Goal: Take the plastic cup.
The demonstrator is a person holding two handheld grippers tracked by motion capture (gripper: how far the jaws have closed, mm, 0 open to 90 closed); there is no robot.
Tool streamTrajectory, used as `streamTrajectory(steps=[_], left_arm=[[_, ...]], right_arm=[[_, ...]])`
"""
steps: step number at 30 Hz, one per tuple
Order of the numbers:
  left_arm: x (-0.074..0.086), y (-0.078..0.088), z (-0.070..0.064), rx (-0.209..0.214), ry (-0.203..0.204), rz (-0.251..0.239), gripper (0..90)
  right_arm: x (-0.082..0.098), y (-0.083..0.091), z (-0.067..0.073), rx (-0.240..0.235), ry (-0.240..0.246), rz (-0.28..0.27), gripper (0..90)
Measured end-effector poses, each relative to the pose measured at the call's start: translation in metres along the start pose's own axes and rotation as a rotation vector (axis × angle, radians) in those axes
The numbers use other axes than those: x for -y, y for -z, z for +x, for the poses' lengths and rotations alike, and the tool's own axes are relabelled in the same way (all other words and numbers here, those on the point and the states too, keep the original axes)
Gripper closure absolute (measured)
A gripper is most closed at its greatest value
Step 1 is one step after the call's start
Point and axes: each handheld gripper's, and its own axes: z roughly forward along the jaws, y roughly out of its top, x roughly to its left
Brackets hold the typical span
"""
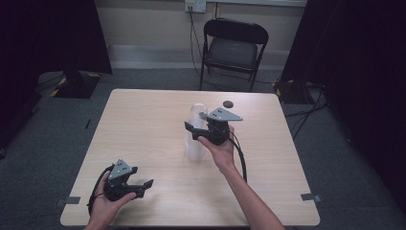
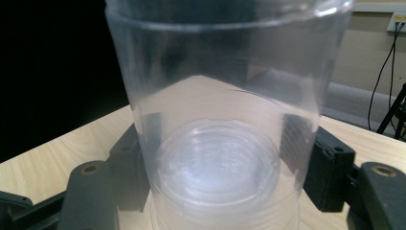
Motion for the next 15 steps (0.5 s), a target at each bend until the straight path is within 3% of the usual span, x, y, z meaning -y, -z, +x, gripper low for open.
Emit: streamTrajectory(steps=[15], left_arm=[[0.000,0.001,-0.001,0.006,-0.004,-0.008,20.1]], right_arm=[[-0.013,0.008,0.001,-0.014,0.000,-0.047,31.1]])
